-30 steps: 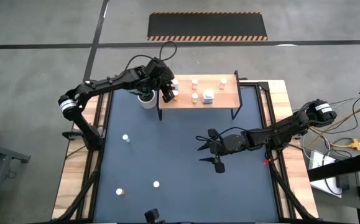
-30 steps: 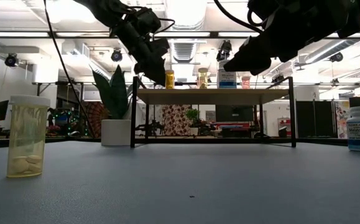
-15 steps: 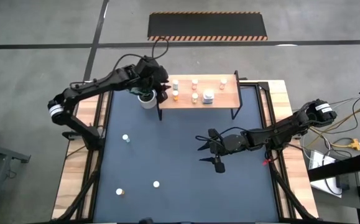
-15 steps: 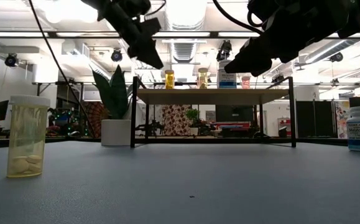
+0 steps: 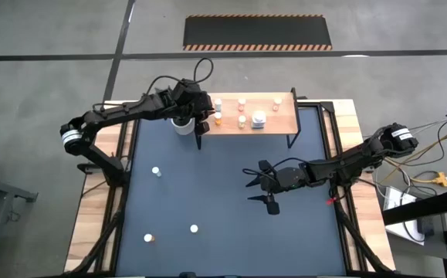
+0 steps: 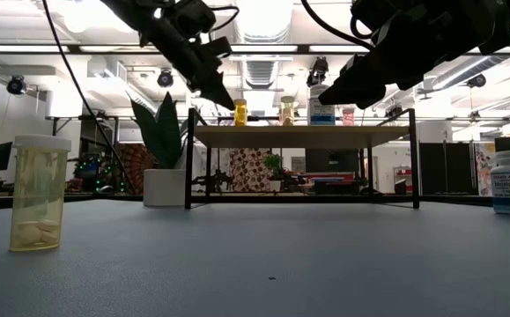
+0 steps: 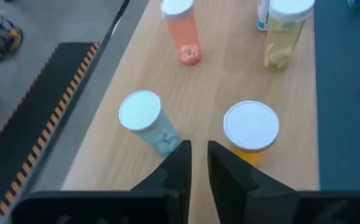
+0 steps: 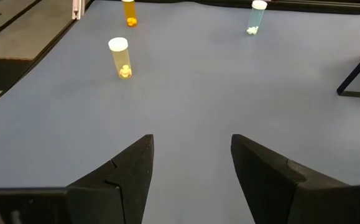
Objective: Pick and place medicine bottles onto shelf by color
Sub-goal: Adjust the orange medicine bottle on the shelf
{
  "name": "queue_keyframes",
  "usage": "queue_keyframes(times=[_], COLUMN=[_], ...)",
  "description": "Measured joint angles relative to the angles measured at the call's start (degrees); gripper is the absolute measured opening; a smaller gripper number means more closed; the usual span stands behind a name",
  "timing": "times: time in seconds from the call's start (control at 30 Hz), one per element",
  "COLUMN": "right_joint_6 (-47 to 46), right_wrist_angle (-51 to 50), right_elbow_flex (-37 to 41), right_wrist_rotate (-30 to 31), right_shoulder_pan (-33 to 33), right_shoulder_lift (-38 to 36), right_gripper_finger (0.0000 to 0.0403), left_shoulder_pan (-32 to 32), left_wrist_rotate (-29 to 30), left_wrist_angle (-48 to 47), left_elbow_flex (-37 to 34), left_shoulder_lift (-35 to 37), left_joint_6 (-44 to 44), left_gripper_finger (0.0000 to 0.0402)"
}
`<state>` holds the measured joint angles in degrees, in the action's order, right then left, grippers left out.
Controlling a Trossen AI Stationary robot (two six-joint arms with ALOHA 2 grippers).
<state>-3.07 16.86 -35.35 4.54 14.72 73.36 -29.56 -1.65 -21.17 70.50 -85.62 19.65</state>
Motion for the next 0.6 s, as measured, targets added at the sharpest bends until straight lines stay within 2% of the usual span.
queue_keyframes(times=[0.33,0.6], right_joint_6=[0.02,0.02], right_wrist_angle=[-0.13,-0.35], right_elbow_flex=[0.00,0.00], right_wrist_rotate=[0.00,0.00], right_shoulder_pan=[0.00,0.01], right_shoulder_lift=[0.00,0.00], right_gripper_finger=[0.0205,0.0205], left_shoulder_pan=[0.07,0.07], left_wrist_rotate=[-5.66,-6.01], left_wrist_angle=[-0.08,-0.39], left_elbow_flex=[0.00,0.00], left_shoulder_lift=[-0.51,-0.51], left_joint_6=[2.02,0.19], left_gripper_finger=[0.0026,0.0026])
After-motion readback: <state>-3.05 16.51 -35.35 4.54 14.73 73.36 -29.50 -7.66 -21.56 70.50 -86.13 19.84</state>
